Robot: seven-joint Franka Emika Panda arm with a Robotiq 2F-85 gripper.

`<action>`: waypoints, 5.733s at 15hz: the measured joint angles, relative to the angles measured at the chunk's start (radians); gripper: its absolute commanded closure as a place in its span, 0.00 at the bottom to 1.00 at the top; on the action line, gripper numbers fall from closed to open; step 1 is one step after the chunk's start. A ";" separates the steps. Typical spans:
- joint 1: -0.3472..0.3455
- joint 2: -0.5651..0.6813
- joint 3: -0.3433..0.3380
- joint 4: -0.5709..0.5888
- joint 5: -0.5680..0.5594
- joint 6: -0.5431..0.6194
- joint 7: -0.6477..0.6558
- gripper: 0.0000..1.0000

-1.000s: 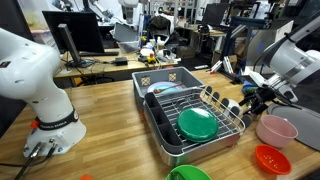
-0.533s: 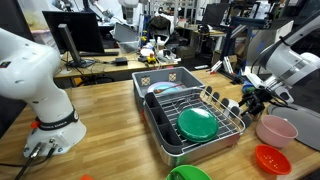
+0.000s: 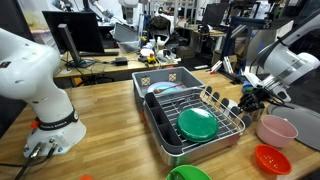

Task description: Pour the contents of the mug into the metal jug

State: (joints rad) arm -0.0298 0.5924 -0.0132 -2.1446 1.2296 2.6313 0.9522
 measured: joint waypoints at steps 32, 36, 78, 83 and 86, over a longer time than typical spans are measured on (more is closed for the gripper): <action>-0.004 -0.316 -0.117 -0.161 -0.102 -0.009 0.000 0.98; -0.020 -0.398 -0.170 -0.230 -0.186 -0.013 0.068 0.98; 0.038 -0.141 -0.461 -0.051 -0.945 0.150 0.791 0.98; 0.065 -0.140 -0.493 -0.051 -1.104 0.154 0.865 0.98; 0.162 -0.135 -0.585 -0.036 -1.321 0.148 0.992 0.98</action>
State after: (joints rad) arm 0.1323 0.4576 -0.5984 -2.1808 -0.0911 2.7797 1.9445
